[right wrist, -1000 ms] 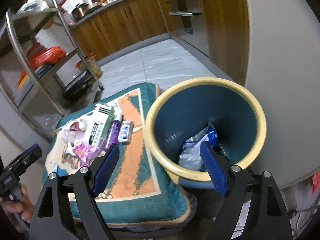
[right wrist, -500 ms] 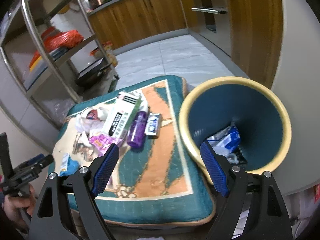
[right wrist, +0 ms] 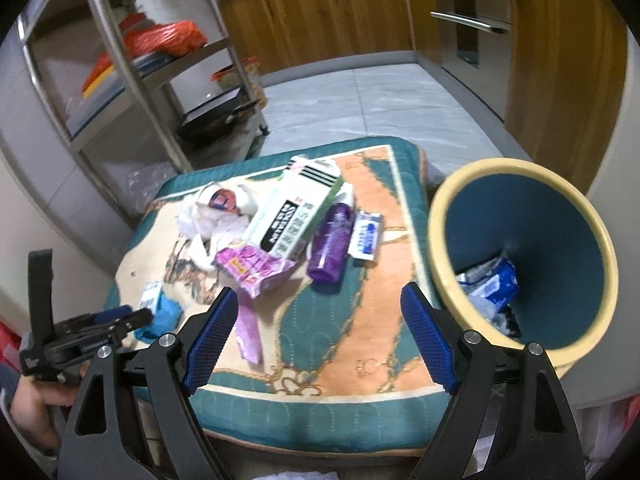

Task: Collect trash
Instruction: 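Move both tools back over the remaining trash on the cushion, then grasp the white-and-blue labelled bag with the left tool while the right tool grasps the pink wrapper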

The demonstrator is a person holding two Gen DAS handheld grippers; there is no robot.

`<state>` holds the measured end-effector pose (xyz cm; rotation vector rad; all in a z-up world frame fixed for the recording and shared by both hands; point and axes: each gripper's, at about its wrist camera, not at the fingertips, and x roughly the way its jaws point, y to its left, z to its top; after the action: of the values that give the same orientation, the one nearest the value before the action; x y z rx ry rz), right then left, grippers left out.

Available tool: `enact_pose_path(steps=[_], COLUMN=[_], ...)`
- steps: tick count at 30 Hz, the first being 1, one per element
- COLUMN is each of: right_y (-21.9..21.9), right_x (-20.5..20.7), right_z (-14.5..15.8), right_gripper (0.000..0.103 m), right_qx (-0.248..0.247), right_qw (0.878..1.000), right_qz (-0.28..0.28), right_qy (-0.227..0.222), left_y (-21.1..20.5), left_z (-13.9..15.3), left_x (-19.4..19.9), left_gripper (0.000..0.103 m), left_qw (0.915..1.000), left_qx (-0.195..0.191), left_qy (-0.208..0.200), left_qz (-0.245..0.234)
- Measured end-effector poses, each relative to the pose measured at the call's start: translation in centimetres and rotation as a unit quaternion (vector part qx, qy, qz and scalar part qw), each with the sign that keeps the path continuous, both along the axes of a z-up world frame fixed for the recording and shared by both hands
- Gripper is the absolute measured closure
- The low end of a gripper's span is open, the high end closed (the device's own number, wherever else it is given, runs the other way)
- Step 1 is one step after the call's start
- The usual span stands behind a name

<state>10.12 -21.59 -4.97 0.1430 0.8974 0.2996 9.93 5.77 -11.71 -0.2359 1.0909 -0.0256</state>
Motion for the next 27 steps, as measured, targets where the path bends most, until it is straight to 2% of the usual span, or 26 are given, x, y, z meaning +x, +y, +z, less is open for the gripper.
enact_pose_path(steps=[1, 3, 6, 15, 22, 27], right_y=[0.4, 1.1, 2.2, 4.9, 5.7, 6.7], right_x=[0.1, 0.1, 0.4, 1.9, 4.2, 5.1], right_z=[-0.1, -0.3, -0.6, -2.5, -5.1, -6.0], right_gripper=[0.019, 0.019, 0.019, 0.022, 0.034, 0.036], right_qx=[-0.002, -0.006, -0.011, -0.001, 0.034, 0.048], right_qw=[1.000, 1.000, 0.999, 0.998, 0.995, 0.994], right_qz=[0.006, 0.015, 0.030, 0.062, 0.046, 0.047], right_qy=[0.000, 0.001, 0.004, 0.028, 0.076, 0.088], left_y=[-0.1, -0.3, -0.5, 0.5, 0.5, 0.6], left_z=[0.0, 0.1, 0.2, 0.0, -0.1, -0.2], left_x=[0.0, 0.1, 0.1, -0.3, -0.6, -0.6], left_gripper=[0.052, 0.069, 0.071, 0.072, 0.071, 0.071], left_qw=[1.0000, 0.9998, 0.9997, 0.9980, 0.9979, 0.9978], left_qx=[-0.006, -0.014, -0.018, -0.061, -0.062, -0.064], left_qy=[0.000, 0.002, 0.006, 0.013, 0.013, 0.012], left_qz=[-0.004, -0.013, -0.018, -0.006, -0.009, -0.011])
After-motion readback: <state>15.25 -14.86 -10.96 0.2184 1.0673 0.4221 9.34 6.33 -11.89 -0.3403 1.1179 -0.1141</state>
